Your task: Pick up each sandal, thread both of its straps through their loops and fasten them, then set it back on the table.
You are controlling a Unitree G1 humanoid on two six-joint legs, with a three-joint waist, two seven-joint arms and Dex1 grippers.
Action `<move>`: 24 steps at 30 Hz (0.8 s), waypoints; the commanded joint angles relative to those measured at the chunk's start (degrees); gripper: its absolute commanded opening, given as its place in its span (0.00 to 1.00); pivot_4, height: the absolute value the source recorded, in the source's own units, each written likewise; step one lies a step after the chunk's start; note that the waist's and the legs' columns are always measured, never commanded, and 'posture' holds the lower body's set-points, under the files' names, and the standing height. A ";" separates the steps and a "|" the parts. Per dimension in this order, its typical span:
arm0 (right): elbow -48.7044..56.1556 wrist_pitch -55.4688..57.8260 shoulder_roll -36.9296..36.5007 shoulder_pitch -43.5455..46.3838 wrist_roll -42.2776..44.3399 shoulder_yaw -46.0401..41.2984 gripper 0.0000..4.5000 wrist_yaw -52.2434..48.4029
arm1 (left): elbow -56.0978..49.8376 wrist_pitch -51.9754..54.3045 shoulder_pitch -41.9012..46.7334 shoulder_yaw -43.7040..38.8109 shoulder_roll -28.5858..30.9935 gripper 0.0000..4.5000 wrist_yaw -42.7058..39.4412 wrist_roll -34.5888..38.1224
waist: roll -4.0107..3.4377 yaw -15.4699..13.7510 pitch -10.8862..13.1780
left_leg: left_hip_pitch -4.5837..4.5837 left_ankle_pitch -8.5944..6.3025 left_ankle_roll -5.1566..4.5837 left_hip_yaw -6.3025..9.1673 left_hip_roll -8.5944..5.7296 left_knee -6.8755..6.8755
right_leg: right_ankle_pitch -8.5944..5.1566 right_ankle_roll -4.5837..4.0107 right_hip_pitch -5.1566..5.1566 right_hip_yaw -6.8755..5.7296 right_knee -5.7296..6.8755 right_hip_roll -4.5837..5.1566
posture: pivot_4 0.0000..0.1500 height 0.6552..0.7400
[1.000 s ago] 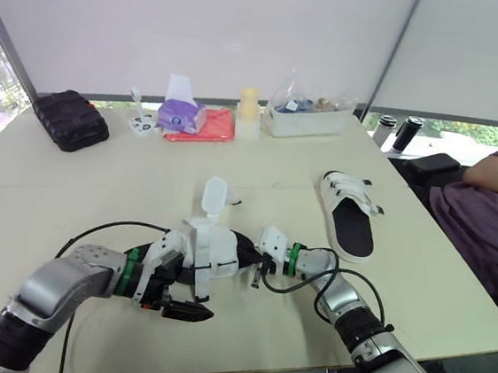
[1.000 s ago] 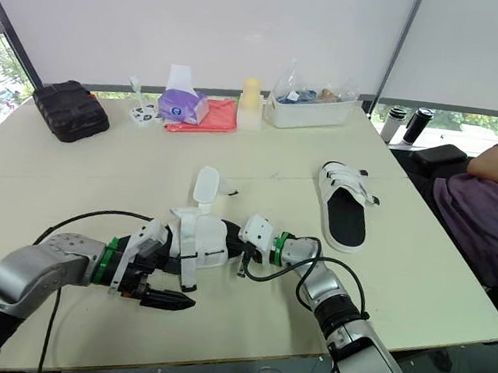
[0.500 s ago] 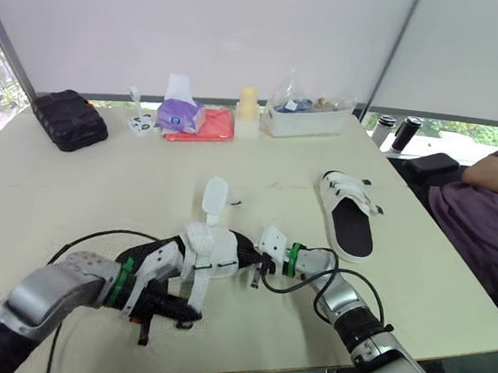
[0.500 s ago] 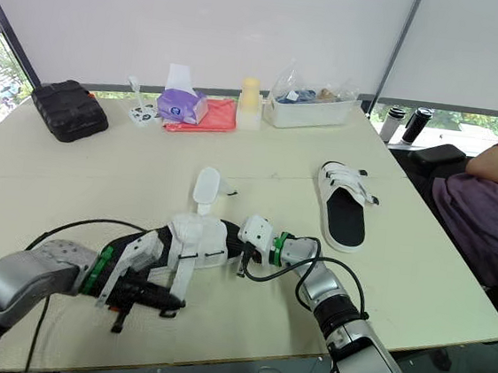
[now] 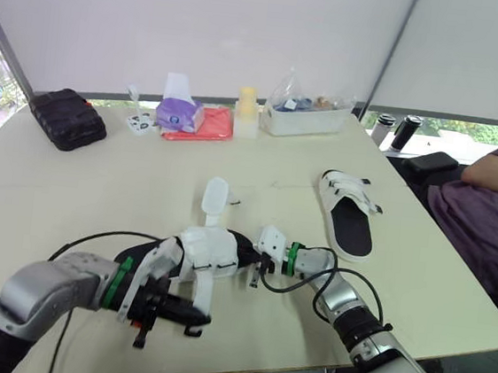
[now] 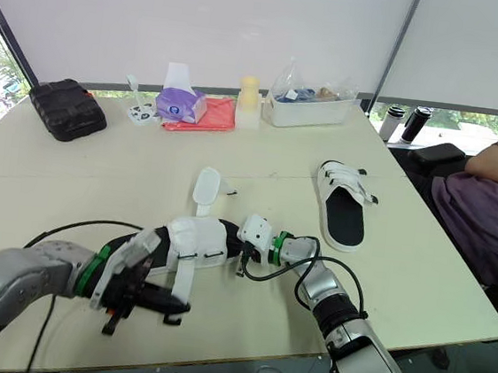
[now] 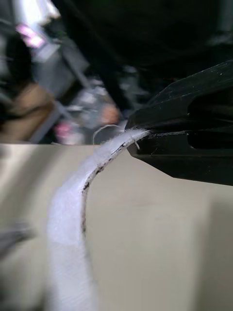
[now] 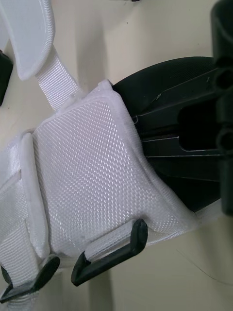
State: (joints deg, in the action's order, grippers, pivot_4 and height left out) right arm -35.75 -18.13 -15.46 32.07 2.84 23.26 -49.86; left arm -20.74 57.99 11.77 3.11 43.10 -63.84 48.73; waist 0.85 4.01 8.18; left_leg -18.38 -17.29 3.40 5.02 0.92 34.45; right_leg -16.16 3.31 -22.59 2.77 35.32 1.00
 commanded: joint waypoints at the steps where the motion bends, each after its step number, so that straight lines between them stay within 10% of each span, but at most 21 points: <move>1: -13.18 5.79 -2.14 -3.87 -8.07 3.32 0.00 1.60 | 2.40 5.55 4.64 -6.98 -4.73 0.01 6.57 9.46 | 0.02 0.02 0.00 | 0.01 0.02 -0.04 0.00 0.00 0.00 | 0.00 0.00 0.01 0.00 0.00 -0.03 | 1.00 1.00; 15: -12.90 5.59 -2.02 -4.35 -8.15 3.48 0.00 2.12 | 25.80 15.30 13.31 -27.60 -21.80 0.01 40.49 24.57 | 0.08 -0.01 0.02 | 0.15 0.12 0.00 0.34 -0.11 0.45 | 0.23 0.28 0.19 -0.03 0.20 -0.33 | 1.00 1.00; 22: -12.71 5.57 -2.13 -4.55 -8.20 3.66 0.00 2.15 | 27.55 14.87 13.57 -29.77 -22.38 0.63 45.15 26.71 | 0.05 0.05 -0.02 | 0.20 0.12 0.36 0.41 -0.18 0.49 | 0.22 0.28 0.31 -0.08 0.21 -0.34 | 1.00 1.00; 24: -12.57 5.59 -2.20 -4.68 -8.18 3.67 0.00 2.09 | 27.42 14.33 13.40 -29.94 -22.23 0.63 45.42 26.59 | 0.06 0.05 -0.02 | 0.23 0.13 0.40 0.42 -0.18 0.50 | 0.22 0.28 0.31 -0.09 0.22 -0.35 | 1.00 1.00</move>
State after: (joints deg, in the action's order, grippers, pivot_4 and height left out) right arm -36.15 -18.13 -15.42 32.22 2.70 23.42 -49.07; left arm 7.19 73.16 24.88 -25.64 20.34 -18.47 74.36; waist 0.91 4.06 8.16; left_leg -18.15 -17.15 3.81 5.44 0.73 34.95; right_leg -15.93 3.58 -22.28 2.67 35.54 0.65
